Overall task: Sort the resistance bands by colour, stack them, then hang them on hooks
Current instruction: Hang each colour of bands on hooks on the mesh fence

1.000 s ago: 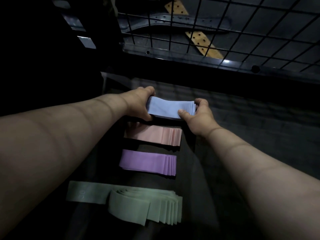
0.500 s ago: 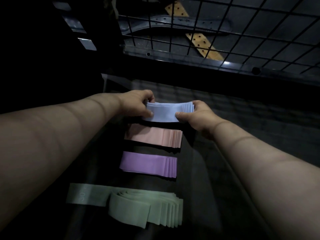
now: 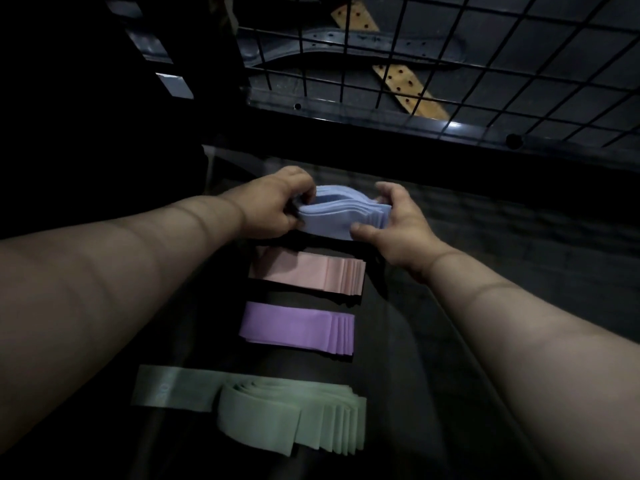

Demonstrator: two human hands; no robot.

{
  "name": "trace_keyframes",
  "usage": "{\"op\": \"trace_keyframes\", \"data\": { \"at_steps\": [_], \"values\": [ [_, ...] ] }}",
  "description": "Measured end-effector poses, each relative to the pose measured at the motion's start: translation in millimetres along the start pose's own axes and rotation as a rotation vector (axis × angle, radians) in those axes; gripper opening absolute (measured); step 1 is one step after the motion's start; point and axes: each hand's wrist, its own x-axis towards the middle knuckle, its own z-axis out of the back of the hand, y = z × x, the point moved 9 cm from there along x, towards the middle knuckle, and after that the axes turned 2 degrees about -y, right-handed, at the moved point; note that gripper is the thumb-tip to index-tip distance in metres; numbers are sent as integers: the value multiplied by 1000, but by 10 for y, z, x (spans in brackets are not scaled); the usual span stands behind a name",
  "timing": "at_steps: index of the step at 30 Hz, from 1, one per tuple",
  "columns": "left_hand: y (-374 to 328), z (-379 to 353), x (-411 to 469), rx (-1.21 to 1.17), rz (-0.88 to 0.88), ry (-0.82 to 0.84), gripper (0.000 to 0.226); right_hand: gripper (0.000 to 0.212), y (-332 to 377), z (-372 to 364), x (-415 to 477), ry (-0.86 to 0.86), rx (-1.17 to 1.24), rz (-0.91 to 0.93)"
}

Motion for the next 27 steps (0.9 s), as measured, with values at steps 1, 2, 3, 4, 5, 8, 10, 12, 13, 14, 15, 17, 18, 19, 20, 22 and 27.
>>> {"op": "trace_keyframes", "data": {
  "at_steps": [1, 2, 3, 4, 5, 8, 10, 12, 13, 14, 15, 17, 18, 19, 20, 22, 27],
  "values": [
    [3, 10, -2, 2, -11, -30, 32, 73, 27, 38, 15, -34, -12, 37],
    [-1, 15, -4, 14, -24, -54, 33, 70, 58, 66, 26, -58, -48, 82],
    [-5, 7, -5, 41, -34, -66, 34, 66, 88, 72, 24, -64, -102, 118],
    [-18, -6, -7, 81, -43, -66, 33, 63, 113, 72, 13, -67, -148, 153],
    [-34, -30, -3, 127, -50, -58, 33, 61, 122, 57, -8, -65, -187, 183],
    [-100, -69, 15, 240, -71, -55, 30, 58, 64, -6, -48, -58, -293, 217],
    [-109, -64, 14, 281, -68, -62, 34, 69, -11, -39, -50, -29, -341, 167],
    [-86, -81, 3, 313, -65, -41, 42, 86, -51, -56, -30, 9, -354, 121],
    [-81, -104, -1, 331, -70, -18, 43, 92, -57, -54, -20, 23, -347, 101],
    [-84, -129, 1, 353, -73, 7, 41, 96, -59, -50, -8, 27, -331, 91],
    [-83, -148, 5, 374, -73, 26, 38, 97, -51, -48, -5, 28, -308, 86],
    [-80, -169, 22, 399, -60, 44, 34, 97, -34, -40, 4, -3, -234, 103],
    [-82, -184, 29, 402, -59, 51, 32, 96, -29, -36, 6, -28, -197, 111],
    [-87, -206, 35, 402, -67, 59, 31, 95, -16, -39, 3, -45, -173, 110],
    [-92, -237, 39, 399, -77, 69, 29, 94, -7, -60, 0, -48, -161, 108],
    [-94, -293, 46, 384, -88, 88, 28, 94, 18, -134, -3, -12, -170, 97],
    [-54, -299, 57, 386, -53, 128, 34, 93, -84, -81, 41, -21, -148, 96]
  ]
}}
